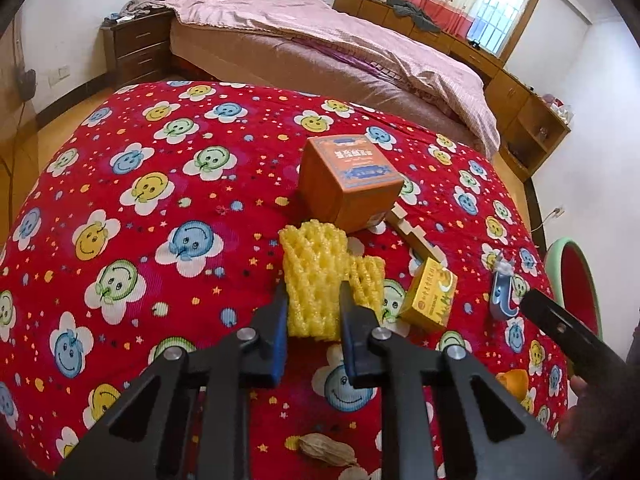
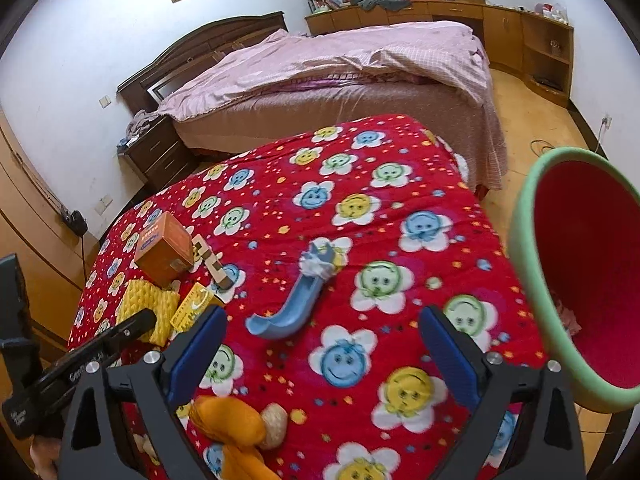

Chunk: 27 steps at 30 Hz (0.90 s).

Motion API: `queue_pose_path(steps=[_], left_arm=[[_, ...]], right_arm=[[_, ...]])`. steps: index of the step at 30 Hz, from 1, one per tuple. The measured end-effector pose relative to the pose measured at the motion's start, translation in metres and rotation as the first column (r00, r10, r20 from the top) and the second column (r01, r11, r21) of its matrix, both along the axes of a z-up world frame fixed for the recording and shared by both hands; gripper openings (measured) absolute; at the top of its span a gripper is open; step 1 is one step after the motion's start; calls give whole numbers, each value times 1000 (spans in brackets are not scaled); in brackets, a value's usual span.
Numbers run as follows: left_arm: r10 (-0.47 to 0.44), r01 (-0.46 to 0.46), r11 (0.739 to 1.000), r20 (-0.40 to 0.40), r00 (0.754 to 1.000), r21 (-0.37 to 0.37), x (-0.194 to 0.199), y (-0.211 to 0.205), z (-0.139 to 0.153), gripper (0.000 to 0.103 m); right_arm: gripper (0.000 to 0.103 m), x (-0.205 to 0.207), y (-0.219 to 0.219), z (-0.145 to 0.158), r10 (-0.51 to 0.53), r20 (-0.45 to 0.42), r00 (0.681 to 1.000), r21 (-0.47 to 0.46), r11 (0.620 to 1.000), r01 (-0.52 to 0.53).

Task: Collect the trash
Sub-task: 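Grasp the yellow foam net with the left tool while the right tool grasps the blue plastic piece, then carry both items over the red bucket and open both tools to drop them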

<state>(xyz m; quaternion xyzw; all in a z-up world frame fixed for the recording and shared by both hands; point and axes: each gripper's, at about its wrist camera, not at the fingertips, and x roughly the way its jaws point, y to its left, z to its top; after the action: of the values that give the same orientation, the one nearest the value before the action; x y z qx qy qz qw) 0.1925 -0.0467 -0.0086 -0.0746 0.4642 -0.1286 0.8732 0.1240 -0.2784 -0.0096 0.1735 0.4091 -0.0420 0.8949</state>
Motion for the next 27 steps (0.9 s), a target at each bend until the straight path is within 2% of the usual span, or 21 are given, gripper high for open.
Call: queue_pose_path(steps=[8,13,16,18,20,27], left_arm=[[3,-4,1000,5,1000,24,-1,-3,0,21],[3,-3,1000,6,1000,25,-2,-3,0,21],[19,-19,1000,13,1000,20,-3,-3,3,21],[27,-28,999,30,999,35,-5,-2,6,21],[30,-33,998,45,999,54,-7,-1,10,21],[37,-42,997,77,996,67,-17,4,22,21]], right_arm=[[71,18,11,-16,20,-37,999,-9,1000,-21],[60,17,10,-19,8,-20,1000,-38,999,-9],[44,16,8,-20,-7,-20,1000,-64,998,5],[27,15,5,-21,-15,-21,1000,-76,997,13],[20,13,0,-22,-24,-22,999,-79,997,22],[19,7,-4,-21,-13,-13,1000,-59,998,12]])
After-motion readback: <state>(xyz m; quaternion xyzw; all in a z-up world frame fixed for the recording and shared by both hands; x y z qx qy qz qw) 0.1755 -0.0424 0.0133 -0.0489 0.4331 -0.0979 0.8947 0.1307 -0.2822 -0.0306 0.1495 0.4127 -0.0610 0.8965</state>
